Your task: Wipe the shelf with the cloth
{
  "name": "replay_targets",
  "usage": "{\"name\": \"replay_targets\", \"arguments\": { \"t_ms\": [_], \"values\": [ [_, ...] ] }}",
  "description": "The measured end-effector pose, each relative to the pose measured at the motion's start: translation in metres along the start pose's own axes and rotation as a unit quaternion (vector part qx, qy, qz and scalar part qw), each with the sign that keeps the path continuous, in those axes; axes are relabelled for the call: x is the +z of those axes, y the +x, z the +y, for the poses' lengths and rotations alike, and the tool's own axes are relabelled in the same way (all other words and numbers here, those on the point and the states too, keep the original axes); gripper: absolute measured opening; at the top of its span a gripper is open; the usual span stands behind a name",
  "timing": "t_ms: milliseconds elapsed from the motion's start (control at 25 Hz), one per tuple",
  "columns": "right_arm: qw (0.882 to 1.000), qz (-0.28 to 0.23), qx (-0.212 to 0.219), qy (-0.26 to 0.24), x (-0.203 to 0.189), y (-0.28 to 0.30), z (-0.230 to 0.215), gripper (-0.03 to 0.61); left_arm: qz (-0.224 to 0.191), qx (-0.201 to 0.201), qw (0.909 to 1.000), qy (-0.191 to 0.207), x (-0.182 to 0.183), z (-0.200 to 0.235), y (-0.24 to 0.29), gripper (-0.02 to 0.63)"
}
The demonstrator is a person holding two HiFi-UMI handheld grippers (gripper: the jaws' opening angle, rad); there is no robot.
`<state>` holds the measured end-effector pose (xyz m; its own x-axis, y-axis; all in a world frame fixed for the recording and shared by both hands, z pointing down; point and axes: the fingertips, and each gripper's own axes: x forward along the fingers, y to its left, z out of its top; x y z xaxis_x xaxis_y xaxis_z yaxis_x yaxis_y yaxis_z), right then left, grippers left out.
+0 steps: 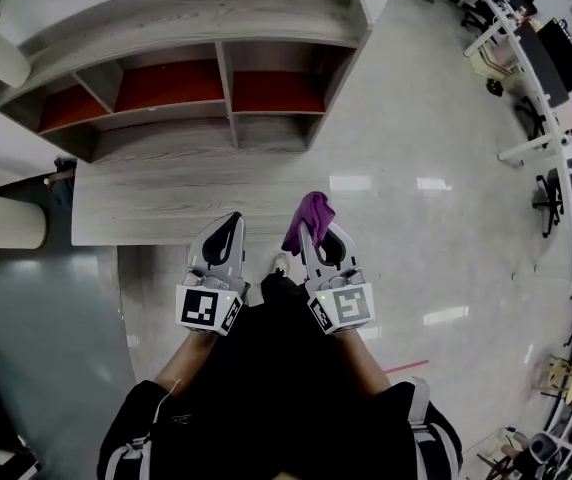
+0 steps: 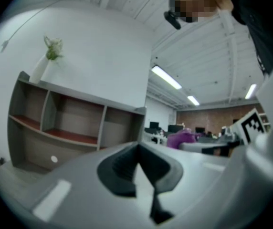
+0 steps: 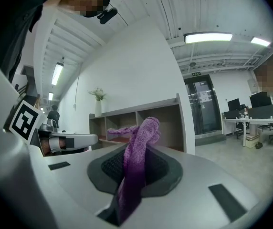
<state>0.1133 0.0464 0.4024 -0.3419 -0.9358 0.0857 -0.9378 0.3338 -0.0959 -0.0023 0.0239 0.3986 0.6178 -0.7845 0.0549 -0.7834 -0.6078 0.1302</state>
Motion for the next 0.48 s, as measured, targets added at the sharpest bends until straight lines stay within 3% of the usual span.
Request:
{"name": "replay_targets", "arguments": {
  "t_ms": [280, 480],
  "values": [
    [1.000, 0.005, 0.024, -0.005, 0.007, 0.052, -0.056, 0.049, -0.010, 0.054, 0.9983, 0.020, 0.020, 0.016, 0.045, 0.002],
    [1.000, 0.015, 0.009, 0.000, 0.000, 0.082, -0.077, 0.049, 0.003, 0.055, 0.9984, 0.015, 0.015, 0.034, 0.070, 0.002]
  ]
}}
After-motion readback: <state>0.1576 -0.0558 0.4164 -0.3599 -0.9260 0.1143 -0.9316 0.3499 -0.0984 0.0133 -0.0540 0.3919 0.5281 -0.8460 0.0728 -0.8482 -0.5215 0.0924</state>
